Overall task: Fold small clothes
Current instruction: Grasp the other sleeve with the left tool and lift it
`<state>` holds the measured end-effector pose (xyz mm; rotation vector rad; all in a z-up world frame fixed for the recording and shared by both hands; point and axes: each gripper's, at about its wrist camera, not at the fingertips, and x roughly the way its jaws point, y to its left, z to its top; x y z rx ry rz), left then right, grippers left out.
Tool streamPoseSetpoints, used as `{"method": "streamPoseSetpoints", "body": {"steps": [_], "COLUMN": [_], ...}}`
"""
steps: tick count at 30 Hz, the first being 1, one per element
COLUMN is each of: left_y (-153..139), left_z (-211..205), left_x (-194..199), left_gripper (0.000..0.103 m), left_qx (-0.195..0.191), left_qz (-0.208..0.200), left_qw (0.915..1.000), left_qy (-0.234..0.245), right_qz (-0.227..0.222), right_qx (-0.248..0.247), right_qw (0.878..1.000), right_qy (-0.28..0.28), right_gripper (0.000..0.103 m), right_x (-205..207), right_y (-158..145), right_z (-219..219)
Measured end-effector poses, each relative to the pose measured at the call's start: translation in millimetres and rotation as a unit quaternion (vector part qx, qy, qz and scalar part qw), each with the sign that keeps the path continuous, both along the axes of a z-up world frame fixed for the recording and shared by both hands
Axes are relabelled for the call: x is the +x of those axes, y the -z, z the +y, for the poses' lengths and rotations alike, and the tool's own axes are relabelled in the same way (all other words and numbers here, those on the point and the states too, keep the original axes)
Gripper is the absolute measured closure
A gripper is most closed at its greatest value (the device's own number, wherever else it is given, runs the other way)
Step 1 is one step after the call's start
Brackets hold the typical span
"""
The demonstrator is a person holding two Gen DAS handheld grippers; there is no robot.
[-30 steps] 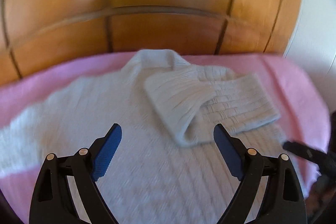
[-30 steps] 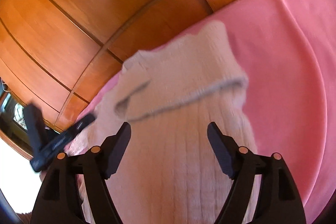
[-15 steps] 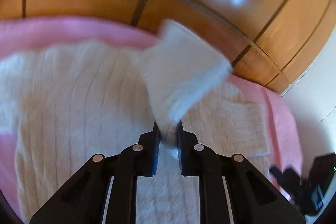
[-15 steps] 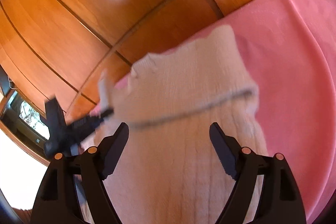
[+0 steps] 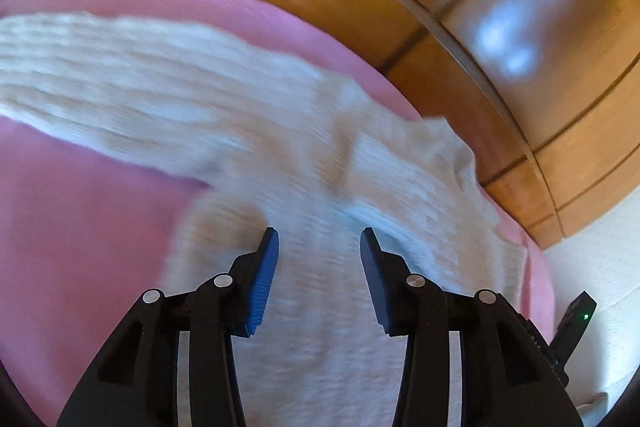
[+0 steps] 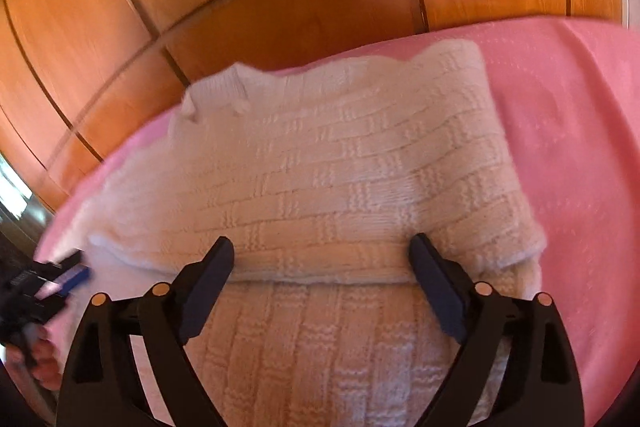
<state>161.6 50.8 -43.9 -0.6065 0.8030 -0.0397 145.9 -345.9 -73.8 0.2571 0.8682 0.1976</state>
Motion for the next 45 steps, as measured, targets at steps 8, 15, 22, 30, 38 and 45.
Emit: {"method": "streamPoseSetpoints", "body": {"steps": [8,15,22,30,38,45], "left_y": [-18,-5,13,-35,-75,-27], "left_z": [145,273,340,270,80,-58], "left_x": [-60,-92,-84,-32,2,26], "left_gripper": [0.029,0.04,0.072,0.097,0.097,0.09], "left_qx": [-0.005,-0.037,-0.086,-0.04,0.032,0.088], "left_qz": [0.001,0.036,0.044,-0.025,-0.1,-0.048], "left_qw": [0.9843,0.9501,0.927,0.9699,0.9945,0.986], "left_qy": [-0.176,-0.308,-0.362,-0.239,-0.007,0.133], "right_qz": [0.004,0.005,0.007,0.008,0.004,0.001], "right_qx": [-0.027,-0.037,-0.047,-0.054,-0.046,-0.034], "right_qw": [1.0,0.999,0.999,0.998,0.999,0.999], "right_qy": [-0.006,-0.006,-0.005,-0.007,-0.006,-0.007], "right_gripper": [0.007,0.006,0.005,0.003,0.003,0.003], "right_x": [1,2,3,6,4,2], "right_y": [4,4,5,6,6,6], "right_z": [7,11,15,18,18,13]}}
